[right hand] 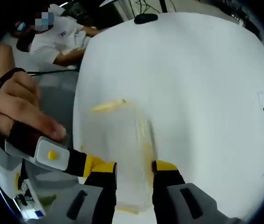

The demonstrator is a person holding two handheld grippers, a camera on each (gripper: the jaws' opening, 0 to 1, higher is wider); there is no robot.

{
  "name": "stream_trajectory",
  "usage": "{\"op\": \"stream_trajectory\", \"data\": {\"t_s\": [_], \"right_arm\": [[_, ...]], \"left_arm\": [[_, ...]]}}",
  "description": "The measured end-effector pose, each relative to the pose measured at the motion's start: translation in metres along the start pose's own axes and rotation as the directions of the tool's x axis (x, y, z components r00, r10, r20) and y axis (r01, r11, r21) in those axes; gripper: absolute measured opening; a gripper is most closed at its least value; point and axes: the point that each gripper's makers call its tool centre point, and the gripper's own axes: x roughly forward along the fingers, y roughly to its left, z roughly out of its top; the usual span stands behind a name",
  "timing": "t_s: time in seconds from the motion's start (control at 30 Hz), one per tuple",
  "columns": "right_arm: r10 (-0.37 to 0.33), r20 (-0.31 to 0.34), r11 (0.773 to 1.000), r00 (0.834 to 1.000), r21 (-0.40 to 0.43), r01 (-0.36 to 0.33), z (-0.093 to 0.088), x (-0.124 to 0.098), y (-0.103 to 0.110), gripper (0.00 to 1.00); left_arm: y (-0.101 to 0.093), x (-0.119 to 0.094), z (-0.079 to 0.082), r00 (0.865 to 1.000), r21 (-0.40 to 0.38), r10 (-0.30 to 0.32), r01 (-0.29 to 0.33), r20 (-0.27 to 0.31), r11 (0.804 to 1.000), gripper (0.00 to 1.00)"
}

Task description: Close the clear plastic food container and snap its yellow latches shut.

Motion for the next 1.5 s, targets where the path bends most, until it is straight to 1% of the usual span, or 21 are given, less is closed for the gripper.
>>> {"op": "stream_trajectory", "data": {"t_s": [0.2,0.43,0.5,0.57,0.6,0.63,0.67,0.73,0.77,0.83,0.9,0.97,1.07,1.17,1.23,1.33,1.4,1.5], "right_arm": [[0.004,-0.007,1.000,1.000,-0.006,-0.004,-0.002,0.000,-0.001,0.29],[-0.022,0.017,1.000,1.000,0.007,0.022,-0.003,-0.002,-0.001,0.29],[-0.035,0.023,0.999,0.999,-0.004,0.035,-0.003,-0.003,-0.001,0.29],[-0.059,0.017,0.998,0.998,-0.013,0.060,-0.001,-0.004,0.000,0.29],[-0.066,0.021,0.997,0.998,-0.032,0.066,-0.002,-0.004,0.001,0.29],[-0.068,0.022,0.997,0.997,-0.044,0.069,-0.001,-0.004,0.002,0.29],[-0.072,0.025,0.996,0.997,-0.043,0.073,-0.001,-0.004,0.002,0.29],[-0.079,0.035,0.996,0.996,-0.045,0.080,-0.001,-0.005,0.001,0.29],[-0.082,0.052,0.996,0.995,-0.040,0.084,0.001,-0.005,0.000,0.31],[-0.103,0.081,0.994,0.991,-0.040,0.106,0.003,-0.006,-0.003,0.40],[-0.148,0.122,0.986,0.981,-0.056,0.156,0.007,-0.011,-0.011,0.51],[-0.151,0.128,0.986,0.980,-0.047,0.158,0.005,-0.014,-0.011,0.56],[-0.174,0.144,0.982,0.974,-0.044,0.182,0.002,-0.019,-0.014,0.63],[-0.226,0.146,0.970,0.963,-0.059,0.237,-0.007,-0.024,-0.021,0.65],[-0.225,0.156,0.971,0.962,-0.053,0.235,-0.013,-0.026,-0.020,0.64],[-0.217,0.189,0.974,0.958,-0.027,0.226,-0.020,-0.029,-0.013,0.65],[-0.216,0.192,0.973,0.957,-0.040,0.227,-0.024,-0.029,-0.008,0.67],[-0.231,0.178,0.962,0.957,-0.109,0.252,-0.031,-0.029,0.001,0.71]], "left_arm": [[0.000,-0.001,0.001,1.000,-0.011,0.009,-0.009,0.025,1.000,0.37],[-0.001,-0.002,0.002,0.999,-0.004,0.018,-0.018,0.034,1.000,0.37],[0.000,-0.003,0.003,0.999,-0.016,0.011,-0.010,0.046,1.000,0.38],[0.002,-0.005,0.004,0.999,-0.028,-0.014,0.015,0.044,0.999,0.38],[0.000,-0.007,0.004,0.998,-0.060,-0.027,0.030,0.050,0.998,0.39],[-0.004,-0.008,0.008,0.996,-0.072,-0.044,0.049,0.076,0.996,0.42],[-0.007,-0.010,0.010,0.995,-0.077,-0.048,0.055,0.086,0.996,0.46],[-0.011,-0.012,0.011,0.995,-0.066,-0.054,0.060,0.088,0.996,0.54],[-0.016,-0.013,0.013,0.993,-0.076,-0.071,0.079,0.098,0.994,0.59],[-0.023,-0.016,0.014,0.989,-0.132,-0.094,0.109,0.115,0.985,0.63],[-0.027,-0.019,0.016,0.986,-0.144,-0.103,0.121,0.129,0.982,0.69],[-0.032,-0.019,0.017,0.983,-0.143,-0.118,0.139,0.141,0.980,0.77],[-0.036,-0.020,0.015,0.982,-0.150,-0.135,0.155,0.133,0.977,0.82],[-0.037,-0.026,0.011,0.978,-0.174,-0.151,0.176,0.145,0.969,0.83],[-0.036,-0.029,0.007,0.977,-0.182,-0.155,0.181,0.148,0.966,0.83],[-0.033,-0.031,-0.003,0.978,-0.203,-0.149,0.177,0.144,0.963,0.86],[-0.032,-0.031,-0.008,0.980,-0.208,-0.149,0.175,0.135,0.962,0.89],[-0.028,-0.032,-0.013,0.981,-0.209,-0.145,0.170,0.132,0.963,0.96]]}}
